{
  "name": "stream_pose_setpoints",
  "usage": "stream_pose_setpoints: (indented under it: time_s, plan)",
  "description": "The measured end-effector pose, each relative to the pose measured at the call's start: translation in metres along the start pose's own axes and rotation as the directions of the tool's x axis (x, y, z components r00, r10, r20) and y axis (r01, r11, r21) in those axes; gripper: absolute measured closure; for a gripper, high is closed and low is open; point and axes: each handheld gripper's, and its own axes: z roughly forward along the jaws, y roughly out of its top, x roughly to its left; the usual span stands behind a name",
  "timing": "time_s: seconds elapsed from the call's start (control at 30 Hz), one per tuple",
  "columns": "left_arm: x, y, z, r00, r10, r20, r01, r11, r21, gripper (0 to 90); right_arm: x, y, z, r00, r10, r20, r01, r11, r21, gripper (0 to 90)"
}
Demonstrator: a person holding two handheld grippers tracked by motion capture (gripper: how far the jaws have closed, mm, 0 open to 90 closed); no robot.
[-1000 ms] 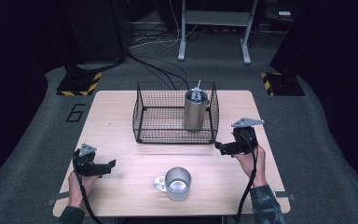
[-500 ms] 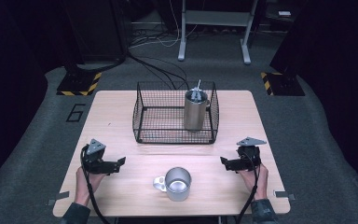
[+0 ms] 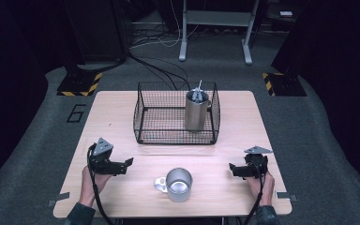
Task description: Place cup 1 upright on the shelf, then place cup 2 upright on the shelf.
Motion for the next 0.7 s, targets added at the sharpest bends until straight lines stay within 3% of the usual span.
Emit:
stream_pose_setpoints:
  time_s: [0.27,0.47,0.7]
  plan:
    - [-0.022,0.011,-0.001,0.9976,0.047,0.052,-0.046,0.9987,-0.02,0.3,-0.007,-0.005,0.004,0.9999,-0.007,0.014,0.007,1.0,0.013,0.0]
    - [-0.03,0.015,0.002,0.9948,0.07,0.074,-0.069,0.9974,-0.018,0.3,-0.009,-0.006,0.005,0.9996,0.008,0.027,-0.009,1.0,0.01,0.0]
    - [-0.044,0.02,0.001,0.9877,0.103,0.118,-0.1,0.9945,-0.028,0.3,-0.011,-0.009,0.006,0.9997,0.0,0.023,0.0,1.0,-0.004,0.0]
